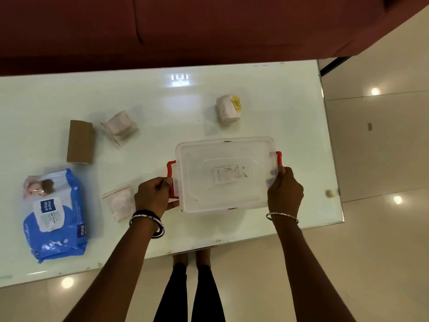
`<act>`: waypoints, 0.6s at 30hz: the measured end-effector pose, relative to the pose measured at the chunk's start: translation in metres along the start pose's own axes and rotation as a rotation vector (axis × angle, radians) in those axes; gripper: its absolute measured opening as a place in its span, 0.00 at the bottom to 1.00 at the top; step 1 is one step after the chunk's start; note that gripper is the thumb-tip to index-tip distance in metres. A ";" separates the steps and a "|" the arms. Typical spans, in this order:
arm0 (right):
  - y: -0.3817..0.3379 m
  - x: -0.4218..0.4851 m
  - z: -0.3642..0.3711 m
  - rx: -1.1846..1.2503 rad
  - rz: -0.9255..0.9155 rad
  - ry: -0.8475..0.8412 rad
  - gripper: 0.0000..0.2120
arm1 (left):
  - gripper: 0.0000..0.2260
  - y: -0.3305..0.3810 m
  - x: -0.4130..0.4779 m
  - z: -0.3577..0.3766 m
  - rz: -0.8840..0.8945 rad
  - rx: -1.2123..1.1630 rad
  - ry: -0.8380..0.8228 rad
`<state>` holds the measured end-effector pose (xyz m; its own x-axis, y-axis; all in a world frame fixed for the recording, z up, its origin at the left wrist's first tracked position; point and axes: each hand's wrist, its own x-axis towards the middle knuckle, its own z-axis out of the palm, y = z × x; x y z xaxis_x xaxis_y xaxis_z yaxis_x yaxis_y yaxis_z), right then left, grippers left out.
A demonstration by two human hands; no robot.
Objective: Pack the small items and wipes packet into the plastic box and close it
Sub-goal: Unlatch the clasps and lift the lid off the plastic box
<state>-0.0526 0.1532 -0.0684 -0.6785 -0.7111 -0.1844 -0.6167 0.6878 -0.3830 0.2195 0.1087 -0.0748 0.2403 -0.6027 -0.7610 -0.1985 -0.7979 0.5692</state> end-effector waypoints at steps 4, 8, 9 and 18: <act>0.003 0.010 -0.002 0.006 0.022 -0.036 0.15 | 0.08 -0.002 0.003 0.003 -0.021 0.009 0.002; 0.008 0.021 -0.005 0.112 0.102 -0.122 0.16 | 0.09 -0.005 0.004 0.003 -0.028 -0.002 0.004; 0.009 0.023 -0.006 0.150 0.156 -0.161 0.17 | 0.10 -0.005 0.004 0.003 -0.034 -0.017 0.000; -0.063 -0.049 -0.016 0.134 -0.119 0.228 0.13 | 0.11 -0.009 -0.001 -0.003 -0.068 -0.180 -0.101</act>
<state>0.0135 0.1469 -0.0207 -0.6863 -0.7238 0.0715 -0.6492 0.5654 -0.5087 0.2242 0.1165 -0.0777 0.1487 -0.5502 -0.8217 -0.0101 -0.8317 0.5551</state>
